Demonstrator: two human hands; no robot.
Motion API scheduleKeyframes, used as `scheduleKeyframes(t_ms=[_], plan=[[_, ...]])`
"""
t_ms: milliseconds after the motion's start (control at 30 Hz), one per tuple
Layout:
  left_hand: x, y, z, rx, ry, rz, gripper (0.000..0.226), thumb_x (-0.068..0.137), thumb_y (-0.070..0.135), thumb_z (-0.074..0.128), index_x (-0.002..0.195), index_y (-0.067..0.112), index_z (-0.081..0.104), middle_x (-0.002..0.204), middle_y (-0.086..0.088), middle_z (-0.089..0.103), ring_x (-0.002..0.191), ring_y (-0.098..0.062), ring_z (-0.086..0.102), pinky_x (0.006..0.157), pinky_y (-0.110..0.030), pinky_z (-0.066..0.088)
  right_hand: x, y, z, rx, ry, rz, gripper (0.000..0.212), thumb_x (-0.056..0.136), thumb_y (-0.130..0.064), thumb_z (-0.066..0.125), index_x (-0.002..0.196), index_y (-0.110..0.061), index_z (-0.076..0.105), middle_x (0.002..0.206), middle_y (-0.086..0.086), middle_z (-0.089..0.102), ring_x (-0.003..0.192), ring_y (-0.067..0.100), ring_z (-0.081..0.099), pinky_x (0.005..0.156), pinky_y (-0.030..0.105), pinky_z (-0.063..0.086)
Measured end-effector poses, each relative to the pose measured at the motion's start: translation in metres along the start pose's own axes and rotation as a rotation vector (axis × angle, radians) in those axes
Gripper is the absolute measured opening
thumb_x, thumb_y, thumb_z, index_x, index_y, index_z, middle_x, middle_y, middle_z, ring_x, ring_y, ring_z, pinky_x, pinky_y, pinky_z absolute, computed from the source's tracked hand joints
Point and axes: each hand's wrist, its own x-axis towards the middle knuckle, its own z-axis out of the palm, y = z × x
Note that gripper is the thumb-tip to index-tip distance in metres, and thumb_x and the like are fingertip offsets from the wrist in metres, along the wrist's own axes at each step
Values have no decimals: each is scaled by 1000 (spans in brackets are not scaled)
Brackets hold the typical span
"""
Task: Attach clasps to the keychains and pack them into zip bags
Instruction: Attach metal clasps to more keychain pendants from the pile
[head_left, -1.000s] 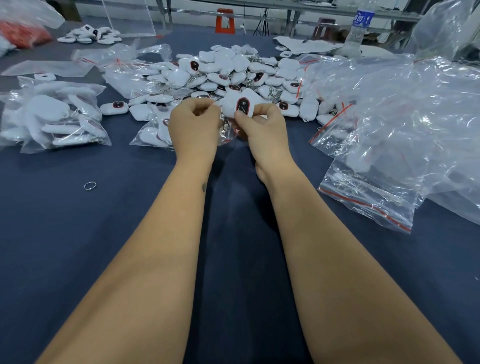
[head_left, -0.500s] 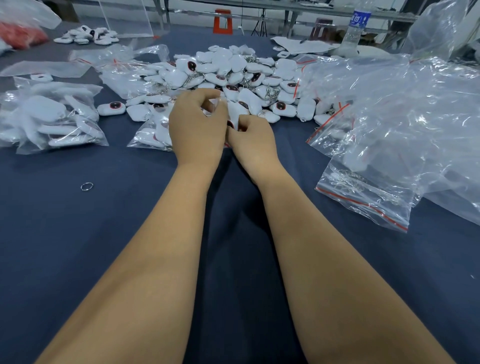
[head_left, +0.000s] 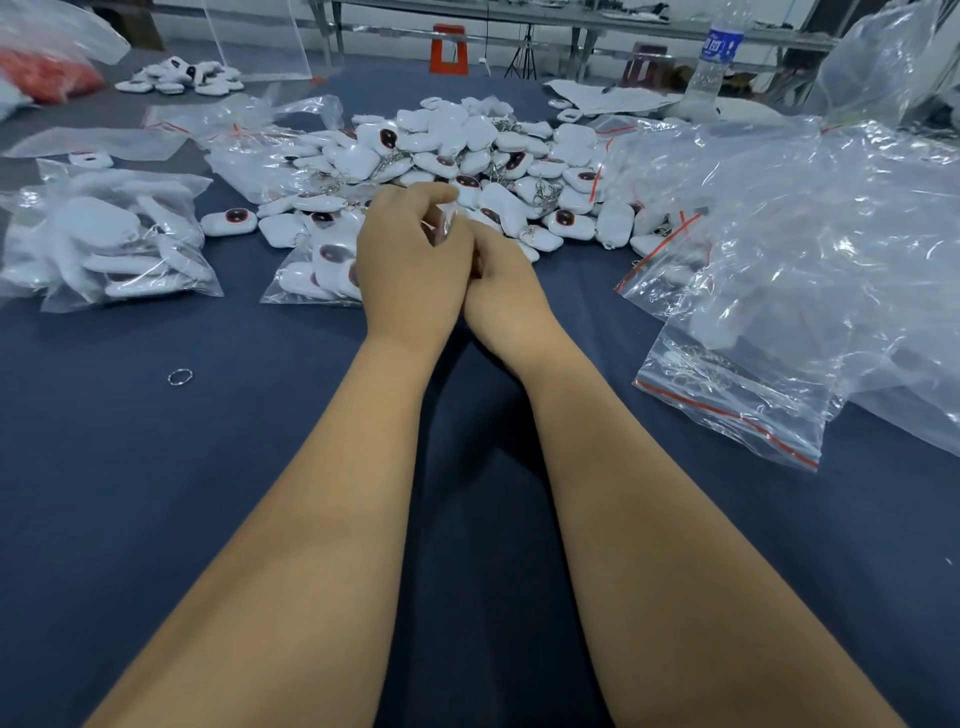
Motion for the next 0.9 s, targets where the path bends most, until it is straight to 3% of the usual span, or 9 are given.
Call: scheduleKeyframes(t_ms=[67, 167, 300, 433, 567, 633, 733, 833, 900], plan=[[0, -1, 1, -3, -39, -33, 28, 88, 18, 58, 115, 21, 67, 100, 5, 59, 83, -2, 54, 79, -9, 42, 1, 1, -2, 55, -4, 42, 36, 92, 4, 42, 114, -14, 64, 106, 1, 72, 100, 13, 68, 88, 33, 56], [1, -6, 1, 56, -171, -144, 32, 91, 16, 52, 120, 20, 64, 99, 6, 63, 87, -11, 58, 79, -24, 46, 0, -4, -8, 161, 177, 81, 37, 81, 13, 40, 94, -13, 63, 90, 4, 71, 75, 8, 65, 62, 17, 50], [-3, -10, 3, 358, -321, -83, 41, 89, 10, 48, 128, 17, 61, 120, -5, 65, 111, -24, 57, 80, -29, 40, 0, 0, -24, -61, 412, 102, 47, 77, 10, 36, 103, -19, 62, 106, -3, 65, 96, 10, 59, 81, 18, 47], [-3, -14, -1, 502, -297, -85, 51, 85, 12, 58, 135, 17, 53, 131, -12, 49, 124, -31, 44, 81, -31, 35, 3, 4, -27, -251, 295, 167, 64, 79, 6, 36, 133, -25, 54, 133, 3, 56, 121, 24, 50, 105, 39, 41], [-3, -15, -5, 598, -217, -184, 51, 86, 18, 61, 135, 13, 46, 135, -17, 37, 125, -36, 33, 85, -28, 26, 0, 4, -21, -572, 73, 130, 68, 83, -5, 43, 146, -31, 41, 135, 8, 50, 128, 26, 37, 101, 29, 26], [-3, -15, -6, 616, -175, -200, 51, 84, 15, 62, 132, 12, 46, 137, -16, 33, 125, -36, 30, 87, -25, 20, -1, 5, -20, -711, 60, 106, 59, 86, -14, 48, 144, -28, 43, 133, 3, 51, 127, 25, 34, 95, 30, 21], [-1, -17, -9, 618, -143, -194, 51, 83, 18, 64, 131, 11, 48, 136, -15, 34, 124, -34, 31, 95, -26, 25, 2, 6, -20, -825, 104, 140, 43, 88, -26, 54, 131, -23, 54, 130, 3, 49, 121, 29, 35, 93, 34, 23], [0, -15, -7, 585, -129, -146, 51, 85, 23, 62, 134, 15, 50, 135, -13, 37, 124, -33, 32, 102, -32, 27, 3, 6, -21, -785, 129, 169, 32, 84, -33, 59, 114, -21, 62, 124, 6, 49, 118, 29, 39, 91, 35, 28], [-1, -11, -5, 458, -75, -11, 48, 83, 15, 60, 131, 17, 55, 133, -10, 41, 124, -29, 35, 101, -26, 28, 2, 6, -20, -724, 147, 179, 36, 84, -39, 60, 117, -25, 63, 125, 5, 48, 119, 29, 38, 92, 34, 27]])
